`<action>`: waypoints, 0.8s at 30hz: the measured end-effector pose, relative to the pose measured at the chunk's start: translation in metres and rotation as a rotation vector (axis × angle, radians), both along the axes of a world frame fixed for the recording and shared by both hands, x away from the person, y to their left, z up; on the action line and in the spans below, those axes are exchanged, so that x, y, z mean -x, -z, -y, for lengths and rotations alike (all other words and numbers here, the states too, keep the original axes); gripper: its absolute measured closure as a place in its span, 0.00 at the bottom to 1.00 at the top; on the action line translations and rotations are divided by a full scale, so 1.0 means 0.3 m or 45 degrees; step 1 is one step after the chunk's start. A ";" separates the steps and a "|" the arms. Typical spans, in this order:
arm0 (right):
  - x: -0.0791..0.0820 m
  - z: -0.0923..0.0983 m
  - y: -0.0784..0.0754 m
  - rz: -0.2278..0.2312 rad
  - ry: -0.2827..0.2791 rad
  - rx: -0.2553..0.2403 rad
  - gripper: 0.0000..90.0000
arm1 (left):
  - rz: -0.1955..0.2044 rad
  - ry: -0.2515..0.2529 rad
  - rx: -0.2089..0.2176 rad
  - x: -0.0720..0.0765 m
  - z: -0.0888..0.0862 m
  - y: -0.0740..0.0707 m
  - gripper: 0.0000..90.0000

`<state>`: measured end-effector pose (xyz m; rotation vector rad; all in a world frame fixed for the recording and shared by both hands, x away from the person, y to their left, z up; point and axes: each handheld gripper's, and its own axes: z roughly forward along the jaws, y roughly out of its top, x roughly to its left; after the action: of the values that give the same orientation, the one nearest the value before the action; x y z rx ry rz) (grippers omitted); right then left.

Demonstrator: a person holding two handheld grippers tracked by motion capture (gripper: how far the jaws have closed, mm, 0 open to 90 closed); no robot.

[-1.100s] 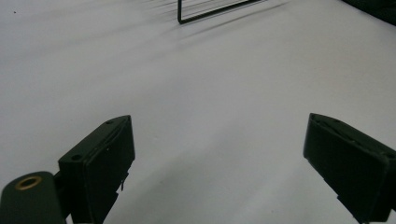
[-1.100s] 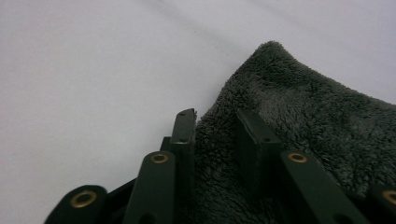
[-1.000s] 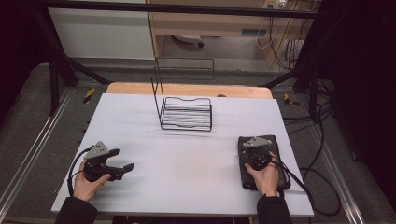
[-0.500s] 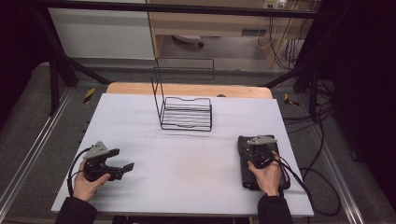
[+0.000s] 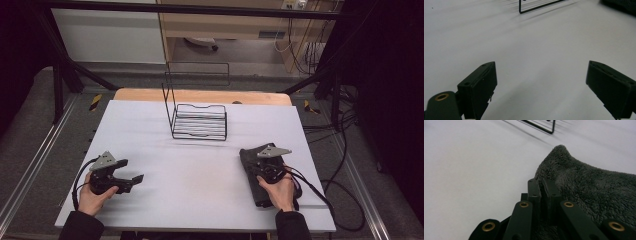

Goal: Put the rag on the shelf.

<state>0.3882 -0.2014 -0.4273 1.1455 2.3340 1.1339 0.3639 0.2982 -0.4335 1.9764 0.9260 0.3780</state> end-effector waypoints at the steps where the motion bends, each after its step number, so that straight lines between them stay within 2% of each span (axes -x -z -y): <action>1: 0.000 -0.009 -0.002 -0.003 -0.010 -0.004 0.95 | 0.000 0.000 0.000 0.000 0.000 0.000 0.11; 3: 0.000 -0.025 -0.004 -0.006 -0.028 -0.026 0.95 | -0.002 -0.002 -0.001 0.001 0.002 0.000 0.11; 8: 0.001 -0.074 0.000 -0.025 -0.066 -0.020 0.95 | -0.002 -0.002 -0.012 0.000 0.004 0.000 0.11; 18: -0.006 -0.184 -0.005 -0.056 -0.153 -0.057 0.95 | -0.001 -0.002 -0.017 0.001 0.007 -0.001 0.11; 22: -0.032 -0.260 0.003 -0.075 -0.166 -0.052 0.95 | -0.002 -0.007 -0.016 0.000 0.004 0.000 0.11; 24: -0.047 -0.284 0.008 -0.094 -0.163 -0.084 0.95 | -0.003 -0.007 -0.015 0.000 0.004 -0.001 0.11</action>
<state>0.4023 -0.1161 -0.4297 1.0910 2.4747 1.2412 0.3640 0.2970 -0.4334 1.9861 0.9326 0.3854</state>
